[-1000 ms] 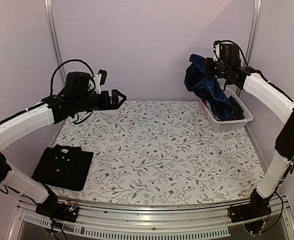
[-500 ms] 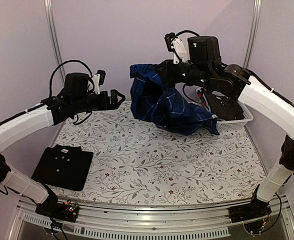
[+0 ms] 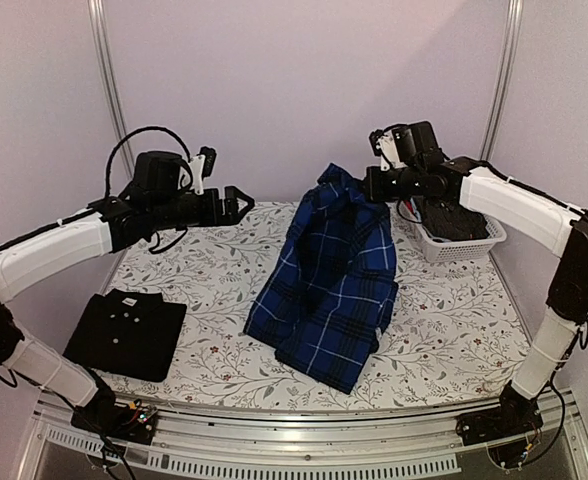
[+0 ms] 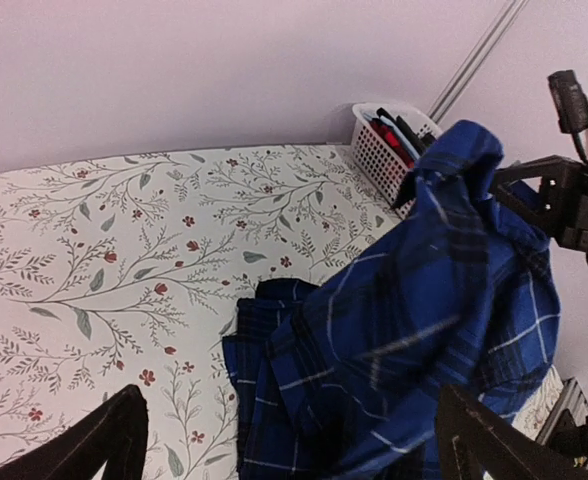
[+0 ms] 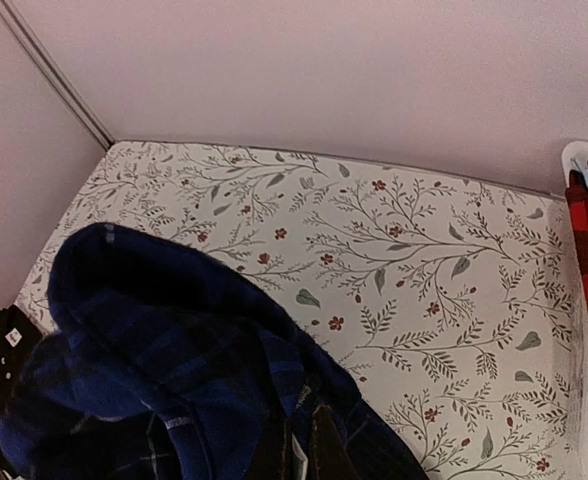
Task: Fold and stack the long sleeve shirts
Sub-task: Pass from the right arm to the left
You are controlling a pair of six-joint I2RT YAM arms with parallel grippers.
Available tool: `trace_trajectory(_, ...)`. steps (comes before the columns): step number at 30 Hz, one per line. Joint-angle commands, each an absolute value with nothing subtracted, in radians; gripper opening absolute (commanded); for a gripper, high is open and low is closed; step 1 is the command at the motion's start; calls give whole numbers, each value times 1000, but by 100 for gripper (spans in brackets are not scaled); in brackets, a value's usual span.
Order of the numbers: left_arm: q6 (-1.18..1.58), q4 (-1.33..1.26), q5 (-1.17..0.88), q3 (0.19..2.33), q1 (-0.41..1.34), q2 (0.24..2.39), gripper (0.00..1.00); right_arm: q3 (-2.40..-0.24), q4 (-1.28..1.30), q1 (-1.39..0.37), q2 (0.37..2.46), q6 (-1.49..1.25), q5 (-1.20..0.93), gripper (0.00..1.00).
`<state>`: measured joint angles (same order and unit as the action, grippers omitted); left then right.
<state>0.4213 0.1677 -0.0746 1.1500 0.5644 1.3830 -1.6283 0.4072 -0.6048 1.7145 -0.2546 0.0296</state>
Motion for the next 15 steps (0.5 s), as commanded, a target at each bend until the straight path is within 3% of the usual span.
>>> trace_trajectory(1, 438, 148, -201, 1120, 555, 1440, 100, -1589, 389, -567, 1810, -269, -77, 1)
trace_trajectory(4, 435, 134, -278, 1100, 583, 1493, 100, -1583, 374, -566, 1862, -256, -78, 0)
trace_trajectory(15, 477, 95, -198, 1157, 625, 1807, 98, -1577, 369, -572, 1885, -252, -81, 0)
